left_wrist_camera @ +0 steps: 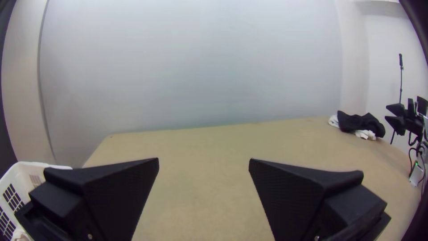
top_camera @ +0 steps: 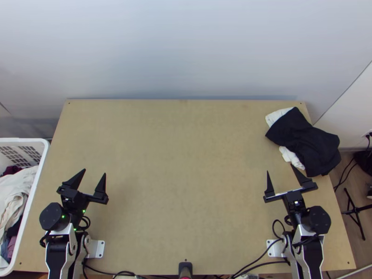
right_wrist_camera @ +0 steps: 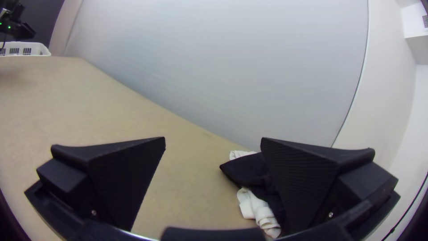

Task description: Fold the t-shirt

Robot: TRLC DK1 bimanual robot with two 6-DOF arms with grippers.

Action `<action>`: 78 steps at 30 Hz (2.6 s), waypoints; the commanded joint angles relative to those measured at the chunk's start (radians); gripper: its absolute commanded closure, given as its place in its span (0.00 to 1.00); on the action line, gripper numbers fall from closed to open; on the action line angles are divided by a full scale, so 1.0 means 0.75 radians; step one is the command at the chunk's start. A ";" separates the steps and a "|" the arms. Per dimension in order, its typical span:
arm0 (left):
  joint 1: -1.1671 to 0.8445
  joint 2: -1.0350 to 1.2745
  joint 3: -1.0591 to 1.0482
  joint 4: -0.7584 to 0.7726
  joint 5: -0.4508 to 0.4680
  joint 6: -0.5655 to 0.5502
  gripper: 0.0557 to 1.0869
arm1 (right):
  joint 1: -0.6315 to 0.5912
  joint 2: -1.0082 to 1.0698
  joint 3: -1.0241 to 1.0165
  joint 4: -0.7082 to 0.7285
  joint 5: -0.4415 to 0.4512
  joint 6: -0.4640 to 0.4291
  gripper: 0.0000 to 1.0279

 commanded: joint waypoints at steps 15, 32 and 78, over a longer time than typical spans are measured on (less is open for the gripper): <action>-0.106 0.000 0.000 0.017 0.029 -0.130 0.04 | 0.011 -0.001 -0.002 0.000 0.000 0.011 0.03; -0.248 0.000 -0.002 0.022 0.004 -0.117 0.04 | 0.103 -0.005 0.011 0.008 0.000 0.001 0.03; 1.698 2.352 1.608 -0.655 -0.125 1.267 0.05 | -0.151 1.195 1.786 -1.246 0.004 0.512 0.06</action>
